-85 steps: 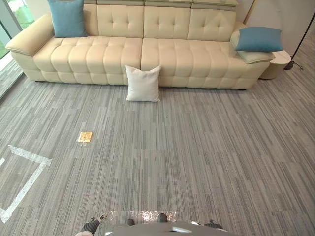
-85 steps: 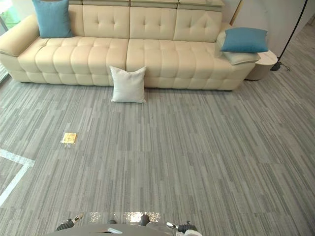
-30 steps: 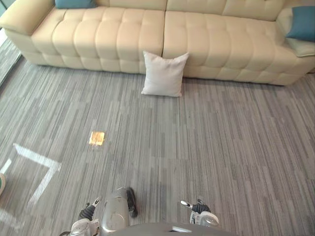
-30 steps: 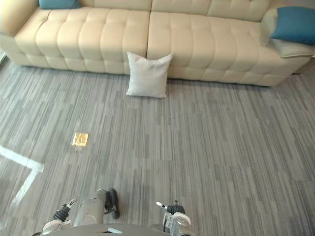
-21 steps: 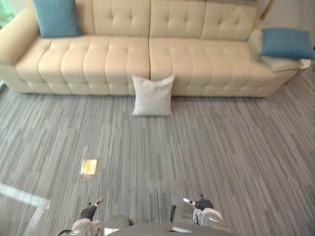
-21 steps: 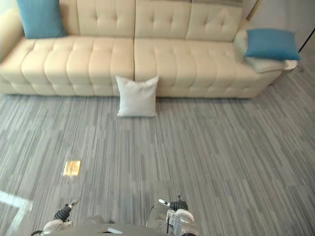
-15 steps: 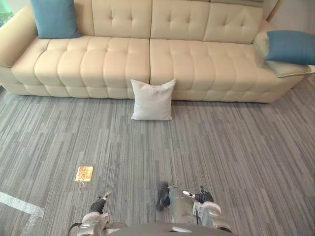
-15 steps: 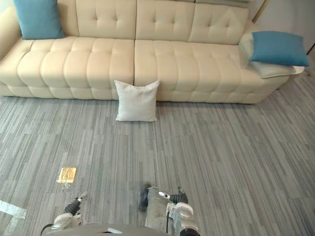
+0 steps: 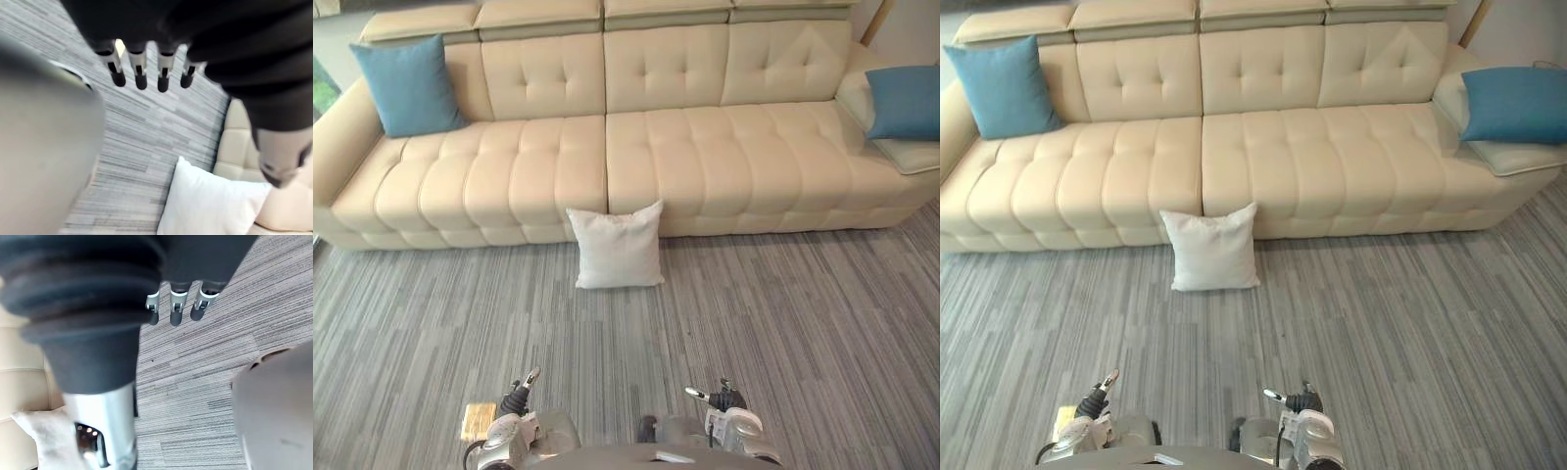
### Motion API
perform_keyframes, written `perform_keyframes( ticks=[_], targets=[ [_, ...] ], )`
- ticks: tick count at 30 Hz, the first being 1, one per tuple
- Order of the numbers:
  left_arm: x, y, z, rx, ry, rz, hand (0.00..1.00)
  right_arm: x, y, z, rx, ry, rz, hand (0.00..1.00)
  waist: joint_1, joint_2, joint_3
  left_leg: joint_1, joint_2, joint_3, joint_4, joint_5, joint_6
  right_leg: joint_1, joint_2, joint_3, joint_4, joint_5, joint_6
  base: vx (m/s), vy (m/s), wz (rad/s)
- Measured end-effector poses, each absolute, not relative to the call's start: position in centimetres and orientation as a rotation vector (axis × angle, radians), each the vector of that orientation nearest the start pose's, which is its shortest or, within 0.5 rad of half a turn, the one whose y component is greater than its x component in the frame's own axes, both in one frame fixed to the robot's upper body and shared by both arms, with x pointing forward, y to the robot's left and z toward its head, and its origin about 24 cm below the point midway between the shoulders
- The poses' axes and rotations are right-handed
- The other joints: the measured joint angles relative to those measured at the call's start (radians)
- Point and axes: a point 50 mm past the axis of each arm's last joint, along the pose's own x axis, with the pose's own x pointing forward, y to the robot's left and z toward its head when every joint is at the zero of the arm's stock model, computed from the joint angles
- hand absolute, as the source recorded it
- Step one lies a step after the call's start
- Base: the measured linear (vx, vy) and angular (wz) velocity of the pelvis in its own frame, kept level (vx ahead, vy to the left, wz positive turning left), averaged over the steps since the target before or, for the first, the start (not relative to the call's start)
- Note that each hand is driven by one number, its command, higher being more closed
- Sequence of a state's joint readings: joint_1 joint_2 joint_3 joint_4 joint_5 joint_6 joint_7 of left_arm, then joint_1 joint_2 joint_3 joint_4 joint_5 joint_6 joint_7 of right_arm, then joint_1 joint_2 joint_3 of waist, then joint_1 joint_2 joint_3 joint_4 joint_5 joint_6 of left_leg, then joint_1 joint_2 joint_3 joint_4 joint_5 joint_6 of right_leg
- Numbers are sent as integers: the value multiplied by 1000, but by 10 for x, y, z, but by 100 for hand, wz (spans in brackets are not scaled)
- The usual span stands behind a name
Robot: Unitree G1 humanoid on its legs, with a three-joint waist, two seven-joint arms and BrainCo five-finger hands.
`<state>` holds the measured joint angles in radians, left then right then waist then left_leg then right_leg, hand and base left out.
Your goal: Pick up cushions and gather them together orderly.
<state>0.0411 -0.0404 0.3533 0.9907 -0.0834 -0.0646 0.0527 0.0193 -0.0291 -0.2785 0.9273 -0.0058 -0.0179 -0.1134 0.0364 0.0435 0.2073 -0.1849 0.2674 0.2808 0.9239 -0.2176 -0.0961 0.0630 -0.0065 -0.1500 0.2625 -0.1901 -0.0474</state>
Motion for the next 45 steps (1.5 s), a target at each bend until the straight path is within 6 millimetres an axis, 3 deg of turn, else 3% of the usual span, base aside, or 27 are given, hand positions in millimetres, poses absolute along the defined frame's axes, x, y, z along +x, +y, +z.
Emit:
perform_keyframes(
  ticks=[2,3,4,6,8,9,13,15,17,18,20,23,25,27,28,29,32,35,39,40,41,45],
  targets=[
    [121,187,-152,-246,937,416,0,135,-206,-143,44,936,-383,0,6,-7,1,-45,-37,25,-286,-13,22,69,-44,19,-58,-7,41,376,233,-28],
    [121,187,-152,-245,936,416,0,133,-206,-144,45,942,-383,0,7,-12,-1,-50,-67,18,-458,15,24,100,-72,26,-81,-21,70,481,338,-12],
    [121,187,-152,-245,937,417,0,132,-205,-144,45,945,-383,0,7,-13,-2,-51,-78,14,-528,38,24,115,-85,27,-88,-31,86,428,344,-4],
    [119,186,-153,-245,944,416,0,128,-203,-146,31,965,-366,0,15,-23,-18,-34,-119,11,-634,224,41,159,-125,38,-105,-74,132,500,404,-5],
    [120,195,-151,-223,934,425,0,127,-192,-150,41,986,-333,0,16,-60,-38,-49,-151,32,-601,178,69,162,-159,62,-126,-57,103,372,259,-9],
    [120,199,-150,-218,928,433,0,131,-182,-149,63,980,-318,0,23,-76,-46,-59,-153,39,-554,147,77,166,-165,87,-143,-3,96,451,300,-11],
    [117,209,-151,-192,942,439,0,126,-172,-154,94,1010,-309,0,35,-115,-84,-48,-182,50,-443,74,125,179,-217,155,-119,88,101,409,238,-26],
    [113,205,-154,-192,973,429,0,122,-180,-154,78,1017,-324,0,35,-103,-87,8,-198,59,-465,25,124,105,-234,190,66,86,107,268,141,-41],
    [111,204,-155,-162,999,393,0,127,-185,-152,48,997,-315,0,15,-91,-78,81,-211,69,-528,-32,124,-69,-252,200,421,123,192,178,105,-28],
    [110,205,-156,-158,1004,393,0,129,-185,-151,45,989,-312,0,11,-90,-71,97,-216,75,-527,-37,125,-109,-260,199,511,109,192,166,77,-25],
    [106,204,-158,-149,1030,380,0,128,-190,-151,22,991,-308,0,-1,-92,-67,207,-227,84,-578,-54,122,-198,-267,109,673,-4,154,187,35,-12],
    [105,200,-159,-155,1035,374,0,129,-190,-150,-2,981,-289,0,-21,-88,-68,289,-215,84,-641,-63,111,-300,-233,-36,567,-84,114,188,-45,-2],
    [105,200,-159,-157,1037,374,0,133,-191,-148,-2,965,-290,0,-30,-81,-67,296,-193,77,-642,-70,86,-334,-187,-55,436,-82,106,200,-156,6],
    [104,199,-159,-159,1041,372,0,134,-191,-146,-1,955,-291,0,-34,-77,-64,320,-173,71,-647,-76,46,-345,-142,-53,255,-28,90,288,-212,9],
    [104,198,-159,-159,1043,371,0,134,-191,-147,1,957,-293,0,-38,-75,-61,334,-166,58,-645,-89,19,-330,-125,-45,167,100,74,366,-245,13],
    [103,193,-161,-169,1059,363,0,136,-194,-145,-2,947,-300,0,-39,-56,-55,346,-145,36,-652,-94,7,-298,-102,-63,161,122,61,354,-234,16],
    [117,179,-159,-189,1031,317,0,144,-204,-141,-18,920,-317,0,-40,-15,-33,369,-139,-6,-718,-53,-15,-313,-95,-80,218,57,39,260,-188,19],
    [118,177,-159,-195,1024,314,0,142,-205,-142,-6,931,-331,0,-40,-19,-30,393,-127,-42,-711,-22,-27,-268,-98,-121,235,-9,34,178,-170,39],
    [123,183,-155,-212,989,352,0,135,-203,-144,-2,949,-331,0,-34,-32,-25,228,-53,-87,-317,4,-53,-168,-86,-166,174,-40,45,85,-100,37],
    [120,183,-155,-220,987,364,0,132,-204,-145,-4,958,-335,0,-22,-27,-28,174,-16,-69,-181,14,-41,-141,-75,-164,160,-45,38,127,6,-11],
    [117,184,-156,-227,991,375,0,129,-206,-146,-2,963,-344,0,-19,-22,-31,156,1,-48,-154,6,-28,-123,-72,-163,149,-46,25,109,21,-17],
    [113,186,-157,-238,997,396,0,126,-206,-147,19,971,-358,0,-10,-25,-33,127,-6,9,-262,-36,14,-96,-90,-137,132,-33,53,155,138,-19]
  ],
)
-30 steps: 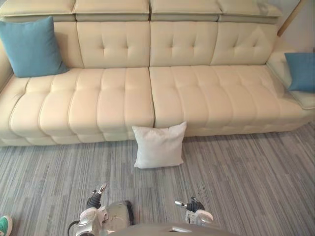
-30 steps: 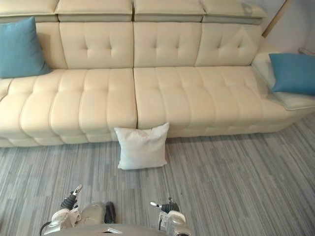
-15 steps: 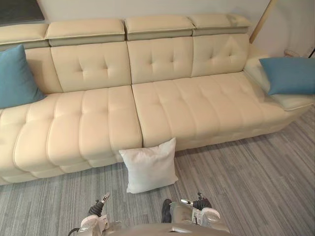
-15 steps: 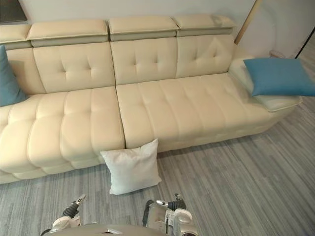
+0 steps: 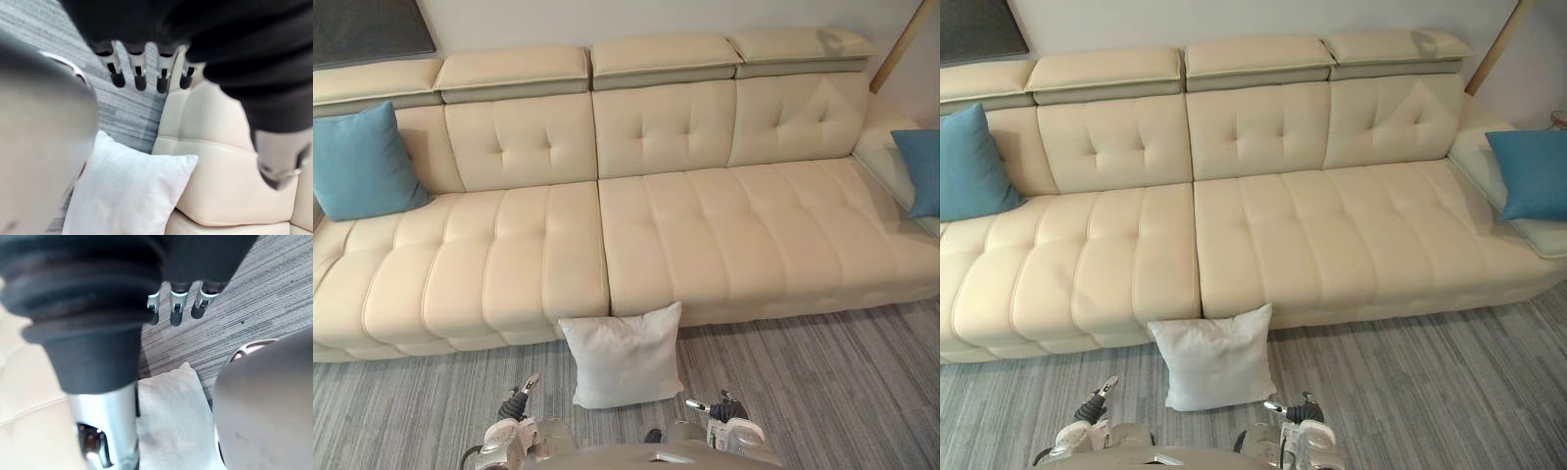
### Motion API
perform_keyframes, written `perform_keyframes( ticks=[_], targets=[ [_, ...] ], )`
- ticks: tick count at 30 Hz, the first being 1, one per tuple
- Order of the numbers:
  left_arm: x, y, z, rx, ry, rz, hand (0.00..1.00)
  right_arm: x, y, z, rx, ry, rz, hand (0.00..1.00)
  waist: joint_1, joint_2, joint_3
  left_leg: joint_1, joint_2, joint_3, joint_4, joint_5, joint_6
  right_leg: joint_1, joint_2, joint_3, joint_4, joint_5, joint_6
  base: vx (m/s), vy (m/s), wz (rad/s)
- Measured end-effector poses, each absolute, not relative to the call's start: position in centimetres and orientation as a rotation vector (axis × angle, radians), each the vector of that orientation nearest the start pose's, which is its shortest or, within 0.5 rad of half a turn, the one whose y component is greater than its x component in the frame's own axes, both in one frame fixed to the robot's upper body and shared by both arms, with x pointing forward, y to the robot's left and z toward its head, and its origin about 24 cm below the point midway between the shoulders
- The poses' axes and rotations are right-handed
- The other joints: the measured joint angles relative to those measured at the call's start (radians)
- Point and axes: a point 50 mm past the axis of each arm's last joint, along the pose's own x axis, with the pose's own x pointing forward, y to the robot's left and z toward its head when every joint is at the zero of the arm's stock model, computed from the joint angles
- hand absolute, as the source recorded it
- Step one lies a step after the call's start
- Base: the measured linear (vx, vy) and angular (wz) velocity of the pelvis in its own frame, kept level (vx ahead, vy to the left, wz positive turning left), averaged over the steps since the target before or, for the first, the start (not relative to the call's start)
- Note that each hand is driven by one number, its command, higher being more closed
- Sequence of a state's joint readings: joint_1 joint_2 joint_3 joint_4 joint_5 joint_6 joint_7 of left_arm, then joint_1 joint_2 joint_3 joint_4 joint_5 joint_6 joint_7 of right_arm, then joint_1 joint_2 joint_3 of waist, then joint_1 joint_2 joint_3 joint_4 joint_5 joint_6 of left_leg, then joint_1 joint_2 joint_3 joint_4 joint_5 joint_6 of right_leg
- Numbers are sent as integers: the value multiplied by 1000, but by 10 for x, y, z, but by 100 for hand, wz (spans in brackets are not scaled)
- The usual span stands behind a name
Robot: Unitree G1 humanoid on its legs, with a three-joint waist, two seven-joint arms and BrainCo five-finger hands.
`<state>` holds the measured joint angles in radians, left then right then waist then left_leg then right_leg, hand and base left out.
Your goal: Pick up cushions and gather them together orderly.
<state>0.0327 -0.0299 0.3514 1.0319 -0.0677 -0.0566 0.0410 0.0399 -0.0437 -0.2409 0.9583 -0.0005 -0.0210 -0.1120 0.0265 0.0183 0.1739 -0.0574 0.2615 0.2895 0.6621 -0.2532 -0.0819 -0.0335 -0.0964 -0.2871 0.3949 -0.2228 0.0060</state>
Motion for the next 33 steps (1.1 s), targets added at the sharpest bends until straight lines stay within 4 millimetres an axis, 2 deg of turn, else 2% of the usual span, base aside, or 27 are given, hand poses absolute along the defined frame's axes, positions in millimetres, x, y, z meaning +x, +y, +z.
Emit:
perform_keyframes(
  ticks=[1,2,3,5,7,9,14,16,19,22,24,27,29,30,32,33],
  targets=[
    [113,186,-157,-236,997,395,0,128,-206,-146,22,962,-360,0,-1,-1,0,4,-12,7,-100,-15,-1,-2,-17,11,2,2,17,138,235,-6],
    [114,185,-157,-238,998,393,0,128,-207,-146,23,961,-364,0,0,9,-6,28,-33,5,-184,-20,-30,-7,-23,25,9,4,40,171,277,0],
    [113,185,-157,-236,999,393,0,126,-209,-146,19,966,-367,0,1,4,-8,57,-58,5,-226,-23,-36,-11,-23,38,3,8,48,133,284,7],
    [113,191,-157,-220,999,397,0,124,-203,-148,26,974,-355,0,5,-22,-16,61,-102,5,-254,-20,-26,2,-39,80,-58,38,65,78,216,2],
    [110,192,-158,-216,1010,399,0,123,-200,-148,33,977,-353,0,3,-28,-19,84,-123,9,-271,-20,-10,28,-50,104,-90,51,59,79,196,-6],
    [109,191,-158,-214,1014,396,0,121,-200,-149,32,980,-351,0,3,-31,-22,118,-142,13,-296,-21,-6,49,-59,120,-114,61,68,52,169,-11],
    [106,192,-159,-205,1022,394,0,118,-196,-150,15,989,-326,0,4,-34,-35,134,-151,23,-345,-20,-3,48,-51,142,-147,77,87,18,46,-13],
    [105,190,-159,-196,1026,381,0,118,-196,-150,12,988,-326,0,4,-28,-38,143,-151,28,-369,-9,10,48,-43,151,-164,89,86,-29,-24,-17],
    [104,185,-160,-190,1037,361,0,117,-200,-150,-8,989,-322,0,4,-10,-49,151,-149,38,-392,2,9,48,-34,166,-190,107,94,-41,-20,-16],
    [104,184,-160,-184,1039,368,0,121,-199,-148,-56,979,-286,0,5,-7,-45,143,-155,37,-419,31,11,42,-33,167,-213,130,94,-81,-20,-1],
    [108,184,-159,-167,1030,352,0,130,-198,-144,-95,944,-270,0,9,-7,-39,119,-155,35,-420,37,4,9,-32,167,-197,131,94,-129,-26,1],
    [131,186,-151,-133,964,347,0,163,-193,-129,-116,834,-255,0,14,-15,22,-5,-139,35,-340,39,0,-126,-32,184,-111,133,91,-240,-56,-6],
    [155,188,-141,-115,895,340,0,197,-194,-108,-173,708,-242,0,12,-13,73,-145,-105,34,-224,8,4,-254,-19,199,-44,130,82,-321,-43,-16],
    [161,188,-139,-114,876,340,0,205,-196,-101,-184,672,-249,0,13,-12,90,-173,-93,34,-194,-3,6,-281,-15,201,-24,129,79,-296,-15,-29],
    [182,188,-128,-127,802,342,0,234,-205,-73,-230,531,-276,0,12,-17,124,-281,-67,36,-97,-33,17,-399,-6,226,59,121,65,-244,-8,-28],
    [185,187,-126,-126,793,341,0,239,-205,-68,-241,507,-273,0,11,-17,130,-299,-64,36,-84,-34,17,-419,-6,228,72,121,65,-210,-17,-18]
  ],
)
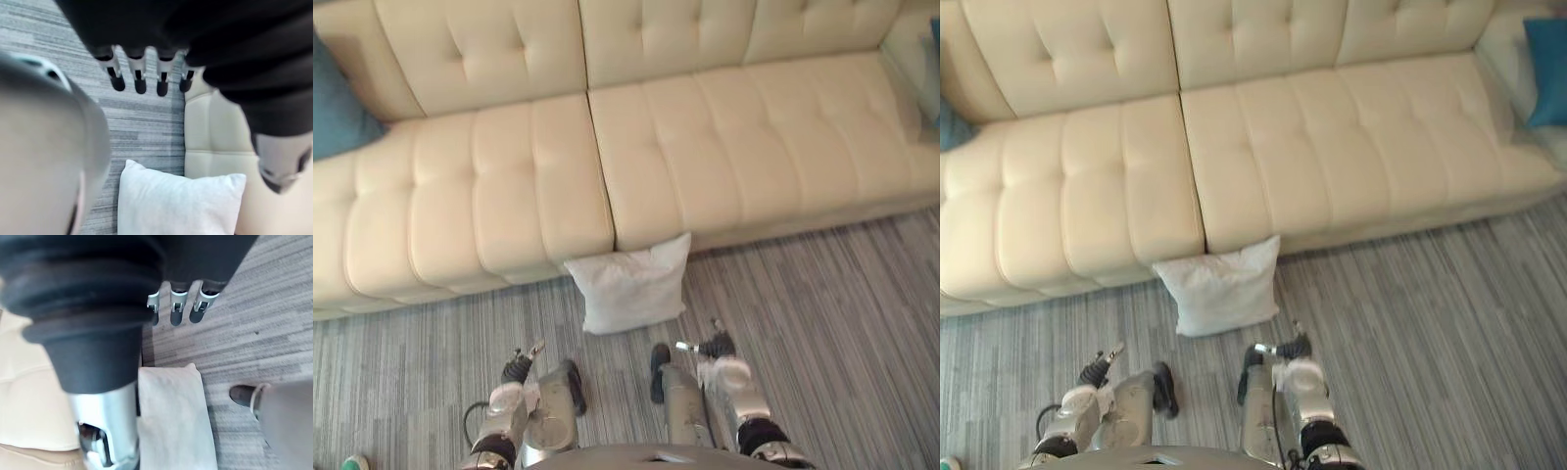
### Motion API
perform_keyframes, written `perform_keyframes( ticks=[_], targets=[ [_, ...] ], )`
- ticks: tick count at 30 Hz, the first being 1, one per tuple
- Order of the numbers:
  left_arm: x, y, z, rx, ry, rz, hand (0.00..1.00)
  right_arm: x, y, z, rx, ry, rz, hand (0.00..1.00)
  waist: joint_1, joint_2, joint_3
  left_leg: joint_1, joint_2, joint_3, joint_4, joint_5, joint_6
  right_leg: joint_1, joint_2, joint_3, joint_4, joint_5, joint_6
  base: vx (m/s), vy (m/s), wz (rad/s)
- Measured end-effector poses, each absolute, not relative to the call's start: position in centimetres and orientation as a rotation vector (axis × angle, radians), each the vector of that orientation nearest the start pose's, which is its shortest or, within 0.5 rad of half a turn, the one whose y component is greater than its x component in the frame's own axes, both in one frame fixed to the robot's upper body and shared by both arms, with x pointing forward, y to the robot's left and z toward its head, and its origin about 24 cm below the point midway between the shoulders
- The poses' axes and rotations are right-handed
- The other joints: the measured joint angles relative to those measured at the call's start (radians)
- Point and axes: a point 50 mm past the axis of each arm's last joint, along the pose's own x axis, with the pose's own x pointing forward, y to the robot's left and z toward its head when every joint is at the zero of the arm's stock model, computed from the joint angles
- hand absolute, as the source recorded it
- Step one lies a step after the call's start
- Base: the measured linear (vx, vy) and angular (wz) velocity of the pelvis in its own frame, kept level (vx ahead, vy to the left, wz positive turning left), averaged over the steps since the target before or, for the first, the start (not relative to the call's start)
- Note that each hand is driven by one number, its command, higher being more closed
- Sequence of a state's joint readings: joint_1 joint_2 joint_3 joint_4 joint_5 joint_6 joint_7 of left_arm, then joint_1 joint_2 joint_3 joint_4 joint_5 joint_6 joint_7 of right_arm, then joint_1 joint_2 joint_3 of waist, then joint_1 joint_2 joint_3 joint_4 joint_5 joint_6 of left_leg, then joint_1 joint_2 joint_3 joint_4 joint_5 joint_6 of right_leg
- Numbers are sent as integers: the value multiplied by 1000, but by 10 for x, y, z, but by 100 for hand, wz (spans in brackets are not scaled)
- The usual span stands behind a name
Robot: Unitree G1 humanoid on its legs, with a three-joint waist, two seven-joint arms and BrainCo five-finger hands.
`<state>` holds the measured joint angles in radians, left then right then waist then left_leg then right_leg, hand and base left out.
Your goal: Pick up cushions and gather them together orderly.
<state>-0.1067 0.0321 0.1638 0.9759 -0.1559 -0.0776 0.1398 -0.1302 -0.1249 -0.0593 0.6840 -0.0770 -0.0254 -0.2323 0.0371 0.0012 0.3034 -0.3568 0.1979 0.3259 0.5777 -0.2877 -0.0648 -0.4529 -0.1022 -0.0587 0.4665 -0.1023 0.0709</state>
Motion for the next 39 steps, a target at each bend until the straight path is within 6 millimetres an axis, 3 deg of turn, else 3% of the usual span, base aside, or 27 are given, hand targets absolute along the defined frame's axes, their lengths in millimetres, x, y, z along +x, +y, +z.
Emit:
perform_keyframes(
  ticks=[4,9,12,17,22,29,32,38,39],
  targets=[
    [230,187,-95,-141,622,332,0,278,-211,-20,-273,300,-310,0,-9,-4,60,-153,21,2,102,-12,12,-168,0,25,104,0,-2,-154,-35,-9],
    [287,198,-42,-153,397,336,0,331,-203,60,-258,7,-346,0,-9,2,135,-402,60,-2,212,-13,17,-418,21,45,184,24,-18,-124,-53,-13],
    [311,196,-15,-185,299,339,0,351,-203,101,-263,-120,-372,0,-8,8,184,-501,73,-12,260,-8,17,-514,22,46,236,27,-24,-55,-25,-1],
    [352,209,58,-197,52,340,0,372,-211,184,-283,-358,-445,0,1,9,239,-749,92,-44,387,-14,27,-765,20,50,383,4,-33,-56,-17,9],
    [368,224,108,-159,-99,362,0,376,-226,233,-222,-468,-522,0,4,9,248,-927,109,-77,504,-23,39,-937,20,50,498,-14,-34,-99,-38,8],
    [376,233,152,-123,-234,369,0,380,-244,273,-233,-513,-578,0,2,9,250,-1111,124,-87,571,-15,55,-1118,18,51,547,2,-36,-104,-1,-1],
    [379,231,168,-99,-276,353,0,383,-237,293,-268,-541,-564,0,2,9,253,-1188,129,-102,608,-17,56,-1187,18,49,580,7,-36,-75,17,0],
    [385,202,206,-72,-394,283,0,382,-207,334,-302,-657,-511,0,12,9,253,-1265,132,-111,652,-15,51,-1269,6,47,638,1,-55,-43,16,8],
    [385,194,215,-68,-424,264,0,382,-203,337,-305,-670,-517,100,13,9,253,-1273,130,-115,659,-16,52,-1275,4,46,646,-4,-56,-40,12,7]
  ],
)
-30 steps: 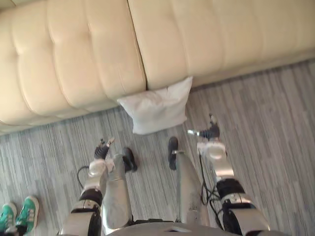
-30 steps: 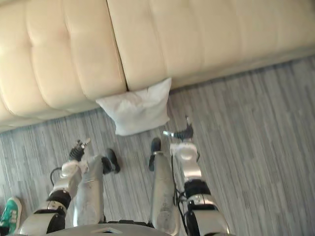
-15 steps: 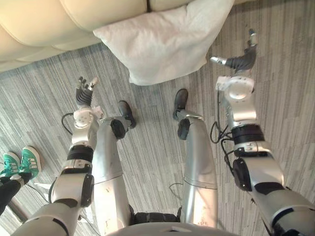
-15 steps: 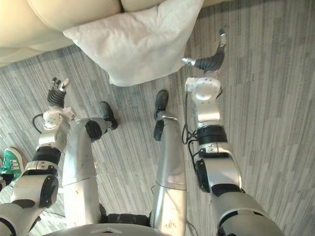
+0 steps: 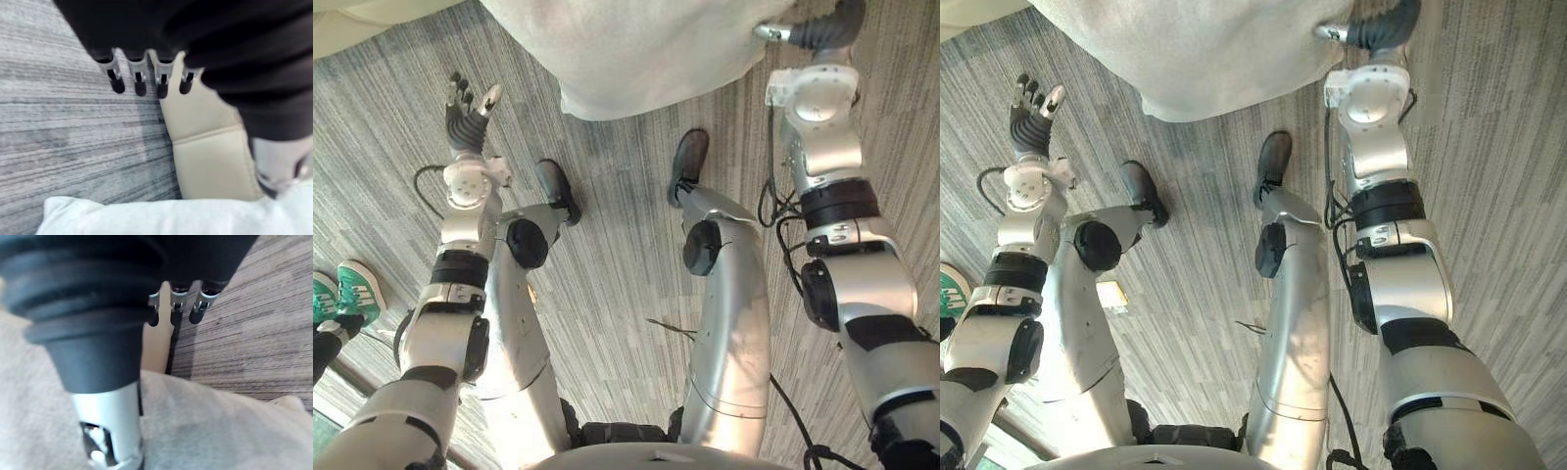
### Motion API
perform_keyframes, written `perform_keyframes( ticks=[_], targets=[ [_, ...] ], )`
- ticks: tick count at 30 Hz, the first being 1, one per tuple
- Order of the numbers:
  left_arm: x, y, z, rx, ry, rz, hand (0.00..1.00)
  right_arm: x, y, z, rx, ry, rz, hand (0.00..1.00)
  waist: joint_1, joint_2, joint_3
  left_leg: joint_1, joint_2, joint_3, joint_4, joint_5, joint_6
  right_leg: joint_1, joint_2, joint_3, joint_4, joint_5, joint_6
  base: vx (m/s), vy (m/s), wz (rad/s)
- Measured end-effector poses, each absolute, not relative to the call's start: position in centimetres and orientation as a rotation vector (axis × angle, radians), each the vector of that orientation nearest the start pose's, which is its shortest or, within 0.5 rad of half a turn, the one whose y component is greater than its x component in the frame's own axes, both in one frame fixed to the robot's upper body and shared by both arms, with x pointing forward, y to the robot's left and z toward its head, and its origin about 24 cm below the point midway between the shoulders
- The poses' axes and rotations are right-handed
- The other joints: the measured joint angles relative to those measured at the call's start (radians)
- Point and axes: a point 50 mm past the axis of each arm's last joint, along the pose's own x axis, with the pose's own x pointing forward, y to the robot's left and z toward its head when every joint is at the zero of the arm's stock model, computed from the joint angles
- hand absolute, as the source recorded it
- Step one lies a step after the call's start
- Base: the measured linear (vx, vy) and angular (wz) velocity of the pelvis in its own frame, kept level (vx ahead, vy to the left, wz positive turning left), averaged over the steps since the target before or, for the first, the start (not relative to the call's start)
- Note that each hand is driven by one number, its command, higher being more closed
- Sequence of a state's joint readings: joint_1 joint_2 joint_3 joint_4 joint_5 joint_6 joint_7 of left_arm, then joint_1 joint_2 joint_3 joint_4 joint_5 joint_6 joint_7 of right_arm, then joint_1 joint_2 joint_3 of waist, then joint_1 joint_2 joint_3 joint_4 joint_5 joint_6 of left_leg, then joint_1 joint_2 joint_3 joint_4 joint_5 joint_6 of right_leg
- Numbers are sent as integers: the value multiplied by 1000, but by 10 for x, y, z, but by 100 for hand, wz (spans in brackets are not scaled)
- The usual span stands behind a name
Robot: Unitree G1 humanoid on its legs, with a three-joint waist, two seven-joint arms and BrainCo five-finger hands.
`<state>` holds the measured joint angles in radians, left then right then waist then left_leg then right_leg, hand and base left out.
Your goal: Pick up cushions and gather them together orderly.
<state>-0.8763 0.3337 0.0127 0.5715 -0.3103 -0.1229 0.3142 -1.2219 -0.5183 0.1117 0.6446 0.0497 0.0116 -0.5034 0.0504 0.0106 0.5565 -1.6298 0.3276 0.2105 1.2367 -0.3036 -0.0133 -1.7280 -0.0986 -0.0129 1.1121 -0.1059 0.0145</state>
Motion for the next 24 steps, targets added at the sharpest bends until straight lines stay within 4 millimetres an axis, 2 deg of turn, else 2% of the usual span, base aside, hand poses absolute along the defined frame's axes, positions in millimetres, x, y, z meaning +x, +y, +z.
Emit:
perform_keyframes(
  ticks=[1,2,5,7,8,9,16,21,24],
  targets=[
    [385,186,224,-57,-453,245,0,381,-201,340,-307,-682,-522,100,-1,0,0,-8,-3,-3,2,-2,2,-7,-1,0,4,-3,1,-50,14,8],
    [385,175,234,-43,-489,218,100,380,-200,344,-308,-697,-532,100,-1,0,0,-20,-5,-9,3,-3,5,-14,-2,-2,4,-6,6,-42,12,7],
    [381,149,251,-41,-563,168,100,376,-187,349,-286,-741,-523,100,-8,0,0,-41,-6,-17,6,-1,5,-29,-2,-6,6,-5,5,-21,8,0],
    [379,133,256,-36,-589,133,100,373,-176,351,-287,-770,-498,100,-16,0,0,-49,-5,-17,12,-2,2,-37,-1,-6,11,-5,3,-12,5,-3],
    [374,117,261,-48,-618,120,100,369,-164,354,-302,-812,-485,100,-22,0,0,-55,-4,-19,19,-3,-4,-45,0,-7,16,-5,-1,-21,9,-7],
    [373,115,262,-55,-624,126,100,367,-161,355,-304,-826,-480,100,-24,0,0,-57,-4,-19,19,-3,-4,-48,0,-7,17,-5,-2,-17,7,-5],
    [366,112,264,-47,-641,185,100,350,-134,358,-289,-926,-436,100,-31,0,-1,-62,4,-23,33,-4,-4,-50,17,-4,18,3,-1,-16,-2,-4],
    [363,121,257,-30,-635,228,100,339,-128,363,-295,-995,-423,100,-39,0,-3,-39,10,-21,28,-3,-3,-18,25,-6,-15,27,1,-46,5,-12],
    [361,125,250,-19,-621,235,100,327,-124,357,-279,-1038,-391,100,-45,-4,-6,9,11,-18,12,-4,-5,29,31,-6,-30,19,10,-59,-7,-5]
  ],
)
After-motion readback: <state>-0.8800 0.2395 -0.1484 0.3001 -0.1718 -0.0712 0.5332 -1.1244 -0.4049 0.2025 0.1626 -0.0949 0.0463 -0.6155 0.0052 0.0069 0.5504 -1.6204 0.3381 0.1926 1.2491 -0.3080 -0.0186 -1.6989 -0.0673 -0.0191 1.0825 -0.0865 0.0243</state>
